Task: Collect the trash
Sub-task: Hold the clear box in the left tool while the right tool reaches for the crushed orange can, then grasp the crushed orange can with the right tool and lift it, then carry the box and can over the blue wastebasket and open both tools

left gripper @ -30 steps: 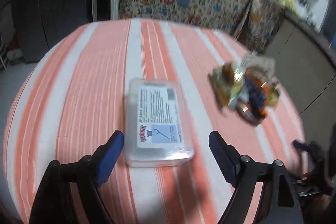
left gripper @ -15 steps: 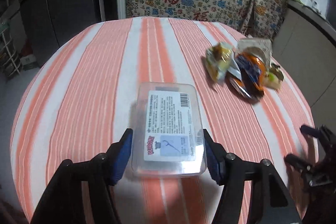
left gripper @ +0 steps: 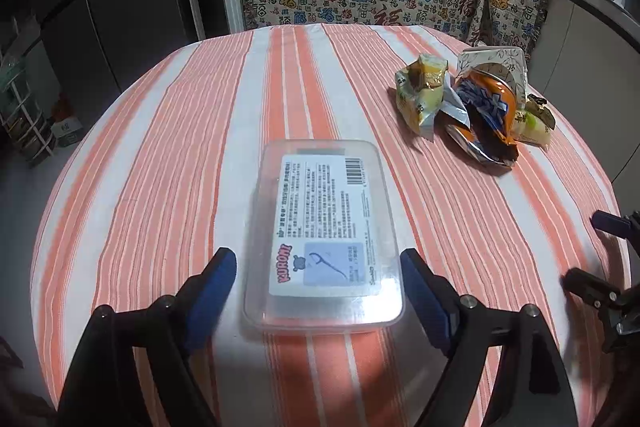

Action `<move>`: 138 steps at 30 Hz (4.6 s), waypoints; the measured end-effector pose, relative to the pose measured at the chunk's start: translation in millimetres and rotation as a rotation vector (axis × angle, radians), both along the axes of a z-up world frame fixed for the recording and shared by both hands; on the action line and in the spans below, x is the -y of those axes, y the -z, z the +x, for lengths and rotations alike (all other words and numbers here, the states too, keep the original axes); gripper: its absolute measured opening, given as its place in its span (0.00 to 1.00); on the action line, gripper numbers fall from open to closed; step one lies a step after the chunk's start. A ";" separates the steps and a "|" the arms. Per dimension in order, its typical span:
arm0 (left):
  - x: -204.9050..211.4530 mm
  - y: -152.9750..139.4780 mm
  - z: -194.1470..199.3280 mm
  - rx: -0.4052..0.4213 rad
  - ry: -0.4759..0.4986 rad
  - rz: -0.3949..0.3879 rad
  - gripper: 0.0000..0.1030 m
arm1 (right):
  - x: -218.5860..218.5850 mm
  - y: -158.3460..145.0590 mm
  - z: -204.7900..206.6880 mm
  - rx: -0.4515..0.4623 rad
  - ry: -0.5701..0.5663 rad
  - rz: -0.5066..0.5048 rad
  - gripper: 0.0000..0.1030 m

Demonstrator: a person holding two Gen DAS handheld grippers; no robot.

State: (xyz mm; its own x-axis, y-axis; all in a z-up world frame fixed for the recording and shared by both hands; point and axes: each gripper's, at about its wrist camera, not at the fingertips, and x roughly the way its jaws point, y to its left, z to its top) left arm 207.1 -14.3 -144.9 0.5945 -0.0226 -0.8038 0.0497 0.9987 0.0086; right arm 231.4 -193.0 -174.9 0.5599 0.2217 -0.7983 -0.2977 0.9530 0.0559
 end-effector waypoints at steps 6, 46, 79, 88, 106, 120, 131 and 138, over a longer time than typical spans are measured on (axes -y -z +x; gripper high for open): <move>-0.9 0.6 -2.3 0.000 -0.002 0.000 0.83 | -40.7 -5.5 53.3 -0.024 -0.075 0.067 0.90; -3.5 1.5 -1.5 0.002 -0.005 0.001 0.84 | -17.6 -0.4 -19.9 0.036 -0.083 0.207 0.88; 24.7 -32.0 -20.9 -0.006 0.168 -0.097 0.60 | 24.1 -48.6 9.7 -0.112 0.048 0.311 0.49; 111.6 -57.4 -32.9 0.030 0.299 -0.176 0.60 | 91.4 -73.2 -11.1 -0.030 0.116 0.273 0.49; 372.6 -46.9 -24.4 -0.060 0.609 -0.315 0.60 | 328.1 -46.2 -62.3 -0.048 0.518 0.196 0.49; 477.8 17.3 -2.2 -0.132 0.660 -0.270 0.60 | 403.3 7.1 -74.5 -0.102 0.670 0.249 0.49; 503.6 40.2 18.0 -0.174 0.661 -0.298 0.68 | 428.1 13.4 -82.7 -0.081 0.746 0.369 0.71; 489.2 16.4 5.6 -0.106 0.644 -0.305 0.68 | 427.2 -3.4 -92.2 -0.001 0.778 0.335 0.78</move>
State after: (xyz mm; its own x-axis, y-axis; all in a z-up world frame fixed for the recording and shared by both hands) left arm 212.7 -503.5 -161.3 0.3066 -0.5750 -0.7585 0.6151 0.7279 -0.3031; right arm 139.1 -620.1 -171.6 0.6502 -0.0017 -0.7598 0.4363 0.8195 0.3715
